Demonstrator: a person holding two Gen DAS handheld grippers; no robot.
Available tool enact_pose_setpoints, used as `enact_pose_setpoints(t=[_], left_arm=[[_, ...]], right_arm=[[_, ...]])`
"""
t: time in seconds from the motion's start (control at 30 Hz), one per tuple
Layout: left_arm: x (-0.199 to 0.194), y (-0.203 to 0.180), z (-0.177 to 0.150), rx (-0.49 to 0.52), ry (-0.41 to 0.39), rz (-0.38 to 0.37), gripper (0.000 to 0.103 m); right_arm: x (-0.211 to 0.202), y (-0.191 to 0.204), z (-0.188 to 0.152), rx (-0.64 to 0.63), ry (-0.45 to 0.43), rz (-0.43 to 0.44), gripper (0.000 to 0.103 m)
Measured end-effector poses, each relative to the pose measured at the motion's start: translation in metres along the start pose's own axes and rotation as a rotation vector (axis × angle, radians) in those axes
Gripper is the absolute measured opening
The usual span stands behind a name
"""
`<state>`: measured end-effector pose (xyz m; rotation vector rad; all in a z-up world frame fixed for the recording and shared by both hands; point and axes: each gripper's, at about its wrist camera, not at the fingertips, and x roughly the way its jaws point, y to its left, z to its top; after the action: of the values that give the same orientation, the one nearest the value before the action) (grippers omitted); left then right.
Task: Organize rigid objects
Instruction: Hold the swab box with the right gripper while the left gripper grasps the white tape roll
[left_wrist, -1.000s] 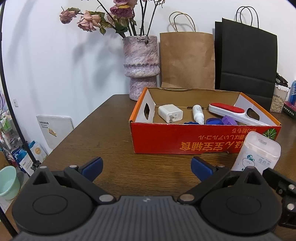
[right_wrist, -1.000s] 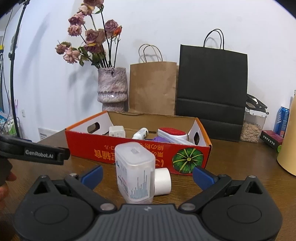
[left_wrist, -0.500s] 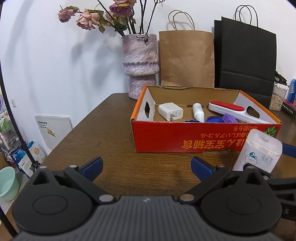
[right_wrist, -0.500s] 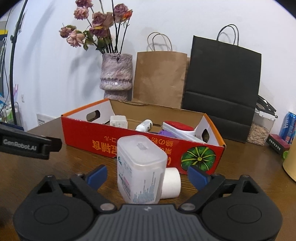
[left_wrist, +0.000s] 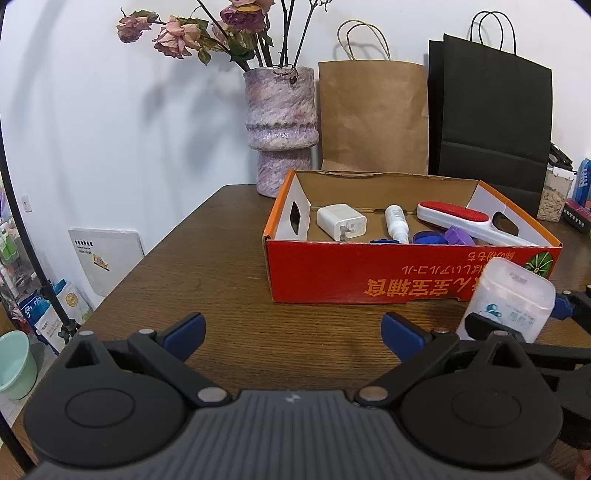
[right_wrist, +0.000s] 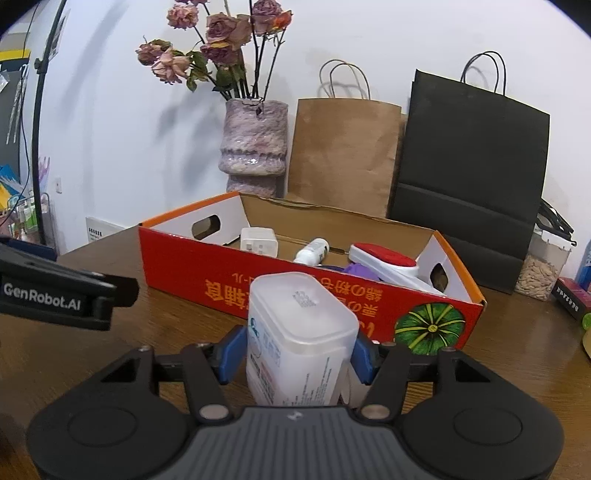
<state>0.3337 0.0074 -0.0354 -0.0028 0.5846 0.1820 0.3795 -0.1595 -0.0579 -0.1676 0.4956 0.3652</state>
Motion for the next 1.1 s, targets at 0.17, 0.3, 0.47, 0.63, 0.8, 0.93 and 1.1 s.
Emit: enact_pose_setpoints(t=[0.17, 0.3, 0.47, 0.63, 0.8, 0.93, 1.1], left_arm=[[0.0, 0.0, 0.0, -0.001, 0.002, 0.001, 0.103], [0.0, 0.0, -0.001, 0.0, 0.002, 0.003, 0.103], [0.0, 0.0, 0.0, 0.0, 0.001, 0.003, 0.103], [0.0, 0.0, -0.001, 0.001, 0.003, 0.004, 0.103], [0.0, -0.001, -0.001, 0.002, 0.002, 0.006, 0.103], [0.0, -0.004, -0.002, 0.013, 0.0, 0.01, 0.103], [0.0, -0.013, -0.003, 0.03, -0.008, 0.022, 0.103]], right_arm=[[-0.001, 0.004, 0.001, -0.009, -0.008, 0.0, 0.054], [-0.008, 0.001, 0.002, 0.01, -0.035, -0.017, 0.043], [-0.014, -0.003, 0.001, 0.026, -0.056, -0.02, 0.043], [-0.022, -0.003, 0.002, 0.025, -0.087, -0.013, 0.043], [-0.028, -0.004, 0.004, 0.031, -0.106, -0.006, 0.043], [-0.034, -0.009, 0.005, 0.048, -0.119, -0.004, 0.042], [-0.04, -0.017, 0.005, 0.065, -0.134, -0.007, 0.042]])
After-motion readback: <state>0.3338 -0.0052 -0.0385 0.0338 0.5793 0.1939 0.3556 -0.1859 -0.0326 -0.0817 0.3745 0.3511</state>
